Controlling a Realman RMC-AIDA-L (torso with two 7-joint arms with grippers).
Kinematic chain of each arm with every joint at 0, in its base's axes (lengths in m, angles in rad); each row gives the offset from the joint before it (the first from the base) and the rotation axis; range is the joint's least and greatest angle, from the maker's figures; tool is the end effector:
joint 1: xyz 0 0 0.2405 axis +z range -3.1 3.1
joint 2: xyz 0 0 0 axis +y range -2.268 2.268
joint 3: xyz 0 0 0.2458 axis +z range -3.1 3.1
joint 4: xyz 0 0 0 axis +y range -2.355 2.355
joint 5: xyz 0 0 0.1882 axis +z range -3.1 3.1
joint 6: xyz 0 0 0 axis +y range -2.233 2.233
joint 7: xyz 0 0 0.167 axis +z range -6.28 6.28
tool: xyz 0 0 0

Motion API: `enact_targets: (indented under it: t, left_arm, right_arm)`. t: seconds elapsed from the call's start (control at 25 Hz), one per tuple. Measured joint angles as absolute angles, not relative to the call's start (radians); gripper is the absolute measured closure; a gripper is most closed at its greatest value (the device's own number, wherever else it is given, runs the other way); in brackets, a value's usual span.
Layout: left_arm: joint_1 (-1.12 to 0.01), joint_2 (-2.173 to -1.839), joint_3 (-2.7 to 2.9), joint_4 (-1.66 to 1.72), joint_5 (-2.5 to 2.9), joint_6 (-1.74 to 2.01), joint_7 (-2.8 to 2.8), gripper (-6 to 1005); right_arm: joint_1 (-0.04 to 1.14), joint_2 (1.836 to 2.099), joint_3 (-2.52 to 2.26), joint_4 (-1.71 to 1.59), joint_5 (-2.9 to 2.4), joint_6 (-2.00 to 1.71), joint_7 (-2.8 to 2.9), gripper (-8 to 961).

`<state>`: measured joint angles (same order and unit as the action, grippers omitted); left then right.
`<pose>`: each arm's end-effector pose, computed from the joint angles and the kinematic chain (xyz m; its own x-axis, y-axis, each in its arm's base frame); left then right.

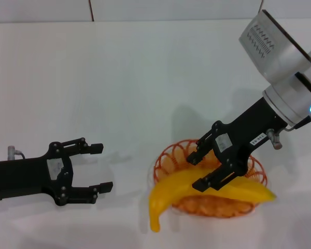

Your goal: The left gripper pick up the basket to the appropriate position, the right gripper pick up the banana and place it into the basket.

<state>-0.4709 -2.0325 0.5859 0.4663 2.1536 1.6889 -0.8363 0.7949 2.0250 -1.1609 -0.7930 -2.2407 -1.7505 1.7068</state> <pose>-0.2658 0.2612 -0.0272 0.8934 0.0473 0.4467 0.1407 -0.9738 -0.1784 0.1755 0.3061 -0.0394 0.9767 -0.1897 0.1003 -0.2076 -0.9535 0.2184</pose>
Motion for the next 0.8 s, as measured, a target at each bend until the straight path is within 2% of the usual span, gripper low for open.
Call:
enact_targets:
  t: [0.2,0.4,0.52,0.8]
  left_arm:
    - [-0.470,-2.032,0.586,0.466,2.154,1.689,-0.837,139]
    - [-0.469,-2.032,0.586,0.466,2.154,1.689,-0.837,139]
    - [-0.468,-2.031,0.586,0.466,2.154,1.689,-0.838,139]
    - [-0.465,-2.031,0.584,0.466,2.154,1.689,-0.838,139]
  right_arm:
    - [0.796,2.021,-1.140,-0.808,-2.242,-1.748,1.728,359]
    - [0.799,2.005,-1.121,-0.826,-2.244,-1.752,1.739,148]
    - [0.792,1.991,-1.112,-0.856,-2.252,-1.759,1.758,78]
    - [0.759,1.964,-0.931,-0.967,-2.336,-1.822,1.768,78]
